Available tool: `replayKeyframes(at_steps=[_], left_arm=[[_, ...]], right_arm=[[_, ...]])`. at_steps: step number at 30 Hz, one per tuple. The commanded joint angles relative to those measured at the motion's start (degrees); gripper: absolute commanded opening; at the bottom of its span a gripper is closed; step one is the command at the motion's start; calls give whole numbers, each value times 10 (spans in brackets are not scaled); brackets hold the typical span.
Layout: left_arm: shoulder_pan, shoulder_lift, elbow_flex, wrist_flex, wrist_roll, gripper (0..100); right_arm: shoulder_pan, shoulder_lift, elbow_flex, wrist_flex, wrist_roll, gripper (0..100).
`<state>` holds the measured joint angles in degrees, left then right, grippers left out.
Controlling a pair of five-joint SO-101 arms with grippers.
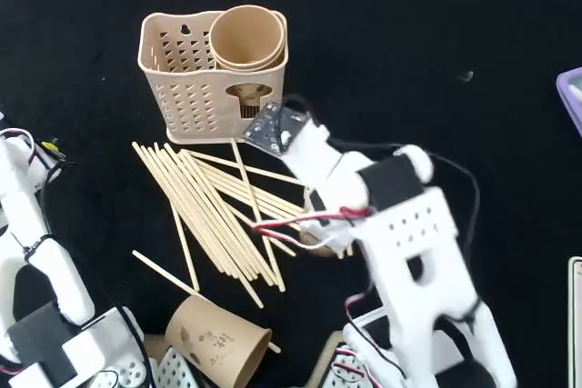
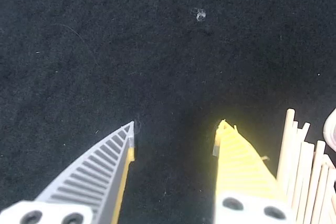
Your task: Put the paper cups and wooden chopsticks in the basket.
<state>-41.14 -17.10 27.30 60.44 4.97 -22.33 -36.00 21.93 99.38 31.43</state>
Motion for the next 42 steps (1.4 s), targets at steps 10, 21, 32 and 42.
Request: replayKeyframes(at_steps=[10, 21, 32, 42], left_arm=[[0, -21, -5, -8, 4, 241], [-2, -21, -5, -7, 4, 241], [-1, -21, -5, -8, 4, 241], [0, -21, -5, -8, 4, 241]], right_arm=[[222, -38, -41, -16, 174, 10], [288, -38, 48, -108, 208, 10], [279, -43, 59, -96, 207, 13], [508, -15, -11, -185, 156, 315]])
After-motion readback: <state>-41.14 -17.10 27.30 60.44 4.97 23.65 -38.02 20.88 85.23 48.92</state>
